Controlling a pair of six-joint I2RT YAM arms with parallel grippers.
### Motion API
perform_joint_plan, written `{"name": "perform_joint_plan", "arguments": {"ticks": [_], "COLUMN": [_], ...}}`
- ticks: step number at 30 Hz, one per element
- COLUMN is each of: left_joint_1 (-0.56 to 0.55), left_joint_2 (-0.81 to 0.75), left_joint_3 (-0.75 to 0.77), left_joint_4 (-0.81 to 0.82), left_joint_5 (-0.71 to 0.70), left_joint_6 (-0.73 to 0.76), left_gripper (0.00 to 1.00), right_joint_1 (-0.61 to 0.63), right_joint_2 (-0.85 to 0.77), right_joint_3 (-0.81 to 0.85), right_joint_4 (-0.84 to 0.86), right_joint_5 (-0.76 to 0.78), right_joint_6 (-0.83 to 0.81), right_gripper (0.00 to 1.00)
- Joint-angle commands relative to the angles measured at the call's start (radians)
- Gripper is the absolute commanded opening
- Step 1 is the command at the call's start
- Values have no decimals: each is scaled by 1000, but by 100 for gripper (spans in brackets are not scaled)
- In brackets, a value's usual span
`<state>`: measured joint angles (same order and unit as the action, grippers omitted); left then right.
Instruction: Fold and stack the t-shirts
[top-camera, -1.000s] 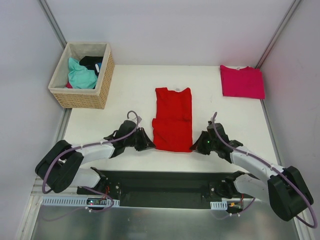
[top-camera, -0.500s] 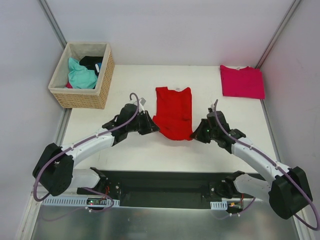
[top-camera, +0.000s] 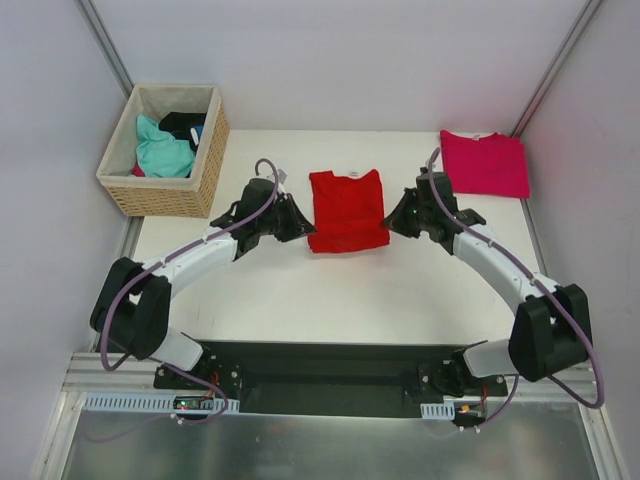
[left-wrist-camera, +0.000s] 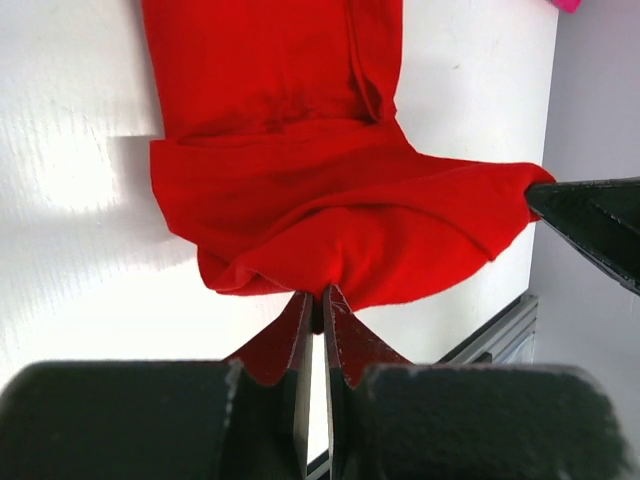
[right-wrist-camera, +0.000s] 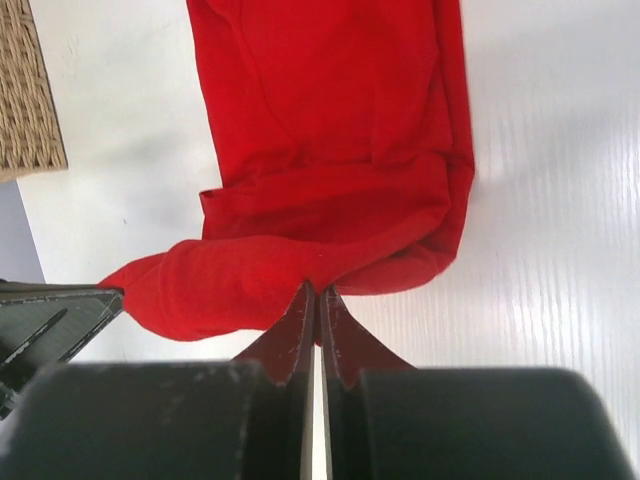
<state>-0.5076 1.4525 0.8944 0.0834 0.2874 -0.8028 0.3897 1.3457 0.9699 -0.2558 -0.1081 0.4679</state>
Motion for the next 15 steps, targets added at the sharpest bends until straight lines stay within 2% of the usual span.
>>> {"name": "perform_joint_plan", "arguments": {"ticks": [1, 15], "left_joint_1": [47, 119], "left_joint_2": [48, 307], "left_joint_3": [101, 469], "left_joint_4": [4, -10], "left_joint_5": [30, 127], "left_joint_6": [43, 77], "left_gripper": [0, 0], "right_joint_1": [-25, -101], "right_joint_2": [93, 340], "right_joint_3": [124, 420], "right_joint_4": [23, 23], "right_joint_5": [-5, -58], "right_joint_6": [-29, -35], "right_gripper": [1, 1]}}
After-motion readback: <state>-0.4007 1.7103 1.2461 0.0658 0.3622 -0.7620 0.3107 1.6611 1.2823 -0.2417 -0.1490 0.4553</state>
